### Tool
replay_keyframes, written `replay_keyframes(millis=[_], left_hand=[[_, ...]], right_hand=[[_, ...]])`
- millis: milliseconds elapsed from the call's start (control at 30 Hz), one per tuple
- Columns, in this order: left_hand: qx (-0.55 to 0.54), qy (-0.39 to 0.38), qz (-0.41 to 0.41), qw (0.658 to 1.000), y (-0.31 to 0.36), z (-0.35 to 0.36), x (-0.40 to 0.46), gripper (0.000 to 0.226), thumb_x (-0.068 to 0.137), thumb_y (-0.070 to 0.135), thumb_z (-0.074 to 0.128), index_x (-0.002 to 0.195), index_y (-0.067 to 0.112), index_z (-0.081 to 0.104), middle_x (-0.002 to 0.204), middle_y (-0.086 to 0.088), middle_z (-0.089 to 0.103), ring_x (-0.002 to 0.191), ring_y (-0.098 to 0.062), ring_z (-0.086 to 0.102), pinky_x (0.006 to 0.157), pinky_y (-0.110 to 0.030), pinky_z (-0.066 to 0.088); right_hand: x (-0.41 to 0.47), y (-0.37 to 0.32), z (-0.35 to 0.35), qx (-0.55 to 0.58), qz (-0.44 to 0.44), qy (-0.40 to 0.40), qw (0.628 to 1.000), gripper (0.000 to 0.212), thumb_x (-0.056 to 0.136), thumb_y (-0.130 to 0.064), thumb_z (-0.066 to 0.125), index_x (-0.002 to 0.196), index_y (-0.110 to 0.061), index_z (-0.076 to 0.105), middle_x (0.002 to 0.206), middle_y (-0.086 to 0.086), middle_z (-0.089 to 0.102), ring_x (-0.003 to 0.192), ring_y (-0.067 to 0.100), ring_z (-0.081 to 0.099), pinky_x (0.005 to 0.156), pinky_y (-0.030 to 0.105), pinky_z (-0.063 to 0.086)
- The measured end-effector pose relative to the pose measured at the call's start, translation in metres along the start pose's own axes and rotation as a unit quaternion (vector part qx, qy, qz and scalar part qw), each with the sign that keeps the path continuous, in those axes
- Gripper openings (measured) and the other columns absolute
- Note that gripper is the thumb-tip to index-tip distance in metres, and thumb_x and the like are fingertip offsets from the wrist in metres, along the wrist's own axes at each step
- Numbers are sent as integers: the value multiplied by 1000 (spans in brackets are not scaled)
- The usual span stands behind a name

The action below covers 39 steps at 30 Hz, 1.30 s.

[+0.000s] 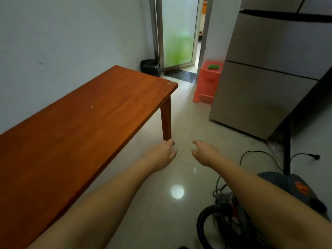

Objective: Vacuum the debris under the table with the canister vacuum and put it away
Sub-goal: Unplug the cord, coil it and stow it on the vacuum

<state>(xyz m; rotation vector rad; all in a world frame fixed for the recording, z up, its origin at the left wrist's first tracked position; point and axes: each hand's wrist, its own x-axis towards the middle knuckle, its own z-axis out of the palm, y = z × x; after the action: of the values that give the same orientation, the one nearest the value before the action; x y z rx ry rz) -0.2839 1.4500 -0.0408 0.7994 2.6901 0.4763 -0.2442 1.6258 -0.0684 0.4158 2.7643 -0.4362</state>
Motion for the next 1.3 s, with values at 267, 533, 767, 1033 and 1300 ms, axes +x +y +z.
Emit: replay_keyframes(millis=[267, 533, 767, 1033, 1300], left_hand=[[15, -15, 107, 994, 45, -25, 128, 45, 99, 41, 40, 137, 17, 40, 128, -5, 56, 108, -19, 58, 88, -33, 51], [5, -30, 110, 993, 44, -58, 249, 44, 99, 41, 40, 136, 18, 41, 126, -4, 57, 107, -19, 58, 90, -35, 52], [47, -85, 174, 980, 98, -41, 375, 41, 98, 41, 41, 133, 19, 43, 123, -6, 58, 104, -21, 58, 89, -34, 50], [65, -131, 319, 936, 202, -24, 552, 41, 99, 39, 39, 133, 15, 44, 121, -9, 57, 107, -25, 57, 86, -36, 46], [117, -225, 504, 826, 366, 28, 657, 39, 100, 38, 37, 130, 14, 44, 123, -9, 55, 110, -26, 54, 88, -36, 45]], right_hand=[[85, 51, -55, 53, 70, 54, 995, 51, 97, -34, 41, 145, -19, 35, 140, 9, 52, 124, 28, 53, 101, 44, 45], [178, 91, -111, 74, 104, 30, 991, 48, 94, -30, 39, 141, -18, 41, 138, 9, 54, 122, 28, 54, 102, 45, 43], [238, 161, -140, 120, 157, 65, 978, 44, 97, -30, 39, 139, -17, 43, 116, 11, 64, 91, 24, 59, 81, 37, 48], [301, 295, -196, 160, 310, 86, 933, 39, 100, -32, 36, 131, -10, 45, 128, 14, 57, 110, 32, 56, 93, 40, 47], [275, 414, -202, 257, 483, 128, 827, 35, 101, -28, 38, 123, -5, 52, 122, 17, 61, 106, 31, 59, 78, 32, 45]])
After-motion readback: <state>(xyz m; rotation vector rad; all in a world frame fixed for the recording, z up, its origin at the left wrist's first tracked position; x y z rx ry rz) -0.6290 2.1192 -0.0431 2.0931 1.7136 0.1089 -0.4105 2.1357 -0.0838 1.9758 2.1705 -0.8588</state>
